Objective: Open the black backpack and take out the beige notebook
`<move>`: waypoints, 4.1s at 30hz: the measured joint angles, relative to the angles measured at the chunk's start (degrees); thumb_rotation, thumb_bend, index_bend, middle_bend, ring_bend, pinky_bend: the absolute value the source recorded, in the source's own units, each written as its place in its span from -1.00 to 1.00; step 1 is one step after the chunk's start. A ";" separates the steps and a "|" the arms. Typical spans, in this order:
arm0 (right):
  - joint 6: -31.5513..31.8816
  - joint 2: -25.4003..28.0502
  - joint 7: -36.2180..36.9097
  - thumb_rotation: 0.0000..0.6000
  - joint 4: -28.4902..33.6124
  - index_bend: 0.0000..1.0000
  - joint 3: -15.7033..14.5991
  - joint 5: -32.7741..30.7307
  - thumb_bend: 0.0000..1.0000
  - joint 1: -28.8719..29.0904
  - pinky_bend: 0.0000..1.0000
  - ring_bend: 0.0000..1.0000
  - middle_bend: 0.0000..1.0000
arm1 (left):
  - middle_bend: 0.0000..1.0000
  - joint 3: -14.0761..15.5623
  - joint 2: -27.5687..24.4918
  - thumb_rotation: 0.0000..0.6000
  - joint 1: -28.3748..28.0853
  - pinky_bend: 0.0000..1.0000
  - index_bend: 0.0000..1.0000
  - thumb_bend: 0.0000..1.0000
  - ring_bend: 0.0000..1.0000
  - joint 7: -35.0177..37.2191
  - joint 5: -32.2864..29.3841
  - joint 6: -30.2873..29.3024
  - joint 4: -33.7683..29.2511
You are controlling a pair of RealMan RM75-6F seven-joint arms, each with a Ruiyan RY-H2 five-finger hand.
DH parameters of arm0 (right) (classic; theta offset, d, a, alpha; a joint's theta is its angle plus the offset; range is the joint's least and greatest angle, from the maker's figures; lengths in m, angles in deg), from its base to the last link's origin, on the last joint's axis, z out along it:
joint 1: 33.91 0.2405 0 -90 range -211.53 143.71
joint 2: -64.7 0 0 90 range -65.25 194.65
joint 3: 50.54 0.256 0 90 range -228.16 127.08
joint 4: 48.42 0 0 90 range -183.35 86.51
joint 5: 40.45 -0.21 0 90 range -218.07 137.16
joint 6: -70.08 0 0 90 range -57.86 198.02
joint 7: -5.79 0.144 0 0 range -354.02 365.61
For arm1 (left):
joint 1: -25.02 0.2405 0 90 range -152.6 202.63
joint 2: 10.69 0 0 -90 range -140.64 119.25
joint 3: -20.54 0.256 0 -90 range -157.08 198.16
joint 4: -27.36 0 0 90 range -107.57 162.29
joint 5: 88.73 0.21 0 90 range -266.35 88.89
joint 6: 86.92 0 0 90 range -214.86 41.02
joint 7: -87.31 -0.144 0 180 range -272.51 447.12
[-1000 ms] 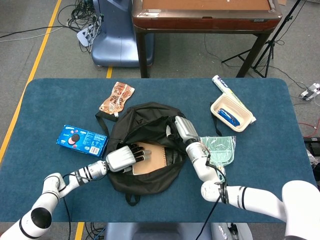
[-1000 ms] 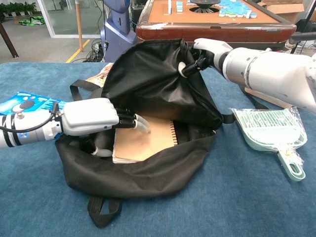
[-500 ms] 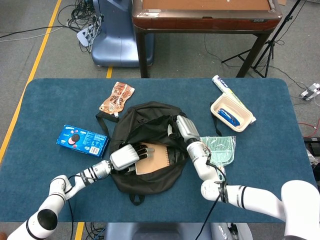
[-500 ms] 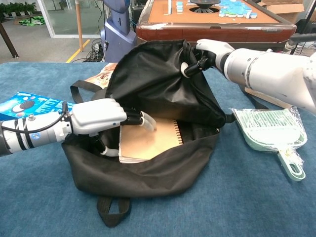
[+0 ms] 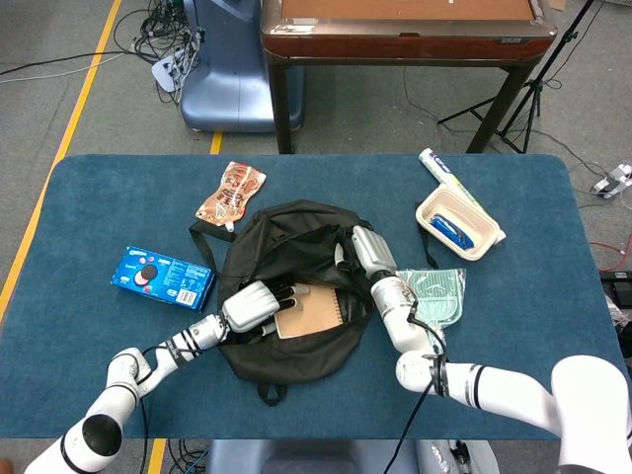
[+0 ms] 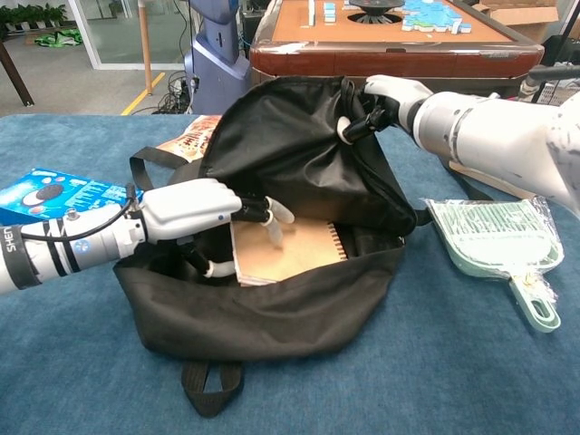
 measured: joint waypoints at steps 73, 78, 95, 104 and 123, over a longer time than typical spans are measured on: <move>0.16 24.35 9.22 1.00 28.24 -1.00 -14.20 43.03 -0.73 -12.35 -1.00 -1.00 -1.00 | 0.27 -17.16 -38.30 1.00 14.44 -0.50 0.13 -0.03 -0.10 -15.53 -9.39 -22.68 -60.34; 5.64 29.15 11.24 1.00 30.41 -1.00 -15.02 45.73 -0.73 -16.23 -1.00 -1.00 -1.00 | 0.27 -18.54 -35.34 1.00 11.38 -0.50 0.11 -0.04 -0.10 -15.97 -9.74 -18.21 -56.57; 9.59 33.36 15.96 1.00 28.61 -1.00 -14.95 44.05 -0.73 -20.67 -1.00 -1.00 -1.00 | 0.14 -15.99 -17.84 1.00 5.98 -0.49 -0.04 -0.09 -0.14 -14.50 -9.13 -10.83 -34.63; 9.14 33.78 16.84 1.00 27.59 -1.00 -14.20 42.60 -0.73 -20.90 -1.00 -1.00 -1.00 | -0.77 -11.69 -21.73 1.00 9.24 -0.69 -0.92 -0.32 -0.86 -21.28 -9.56 -6.96 -43.74; 11.49 36.88 15.45 1.00 25.72 -0.92 -15.62 38.66 -0.50 -25.70 -0.86 -0.96 -0.71 | -0.90 -12.15 -45.73 1.00 20.15 -0.71 -0.85 -0.42 -0.91 -43.89 -23.67 -4.52 -82.33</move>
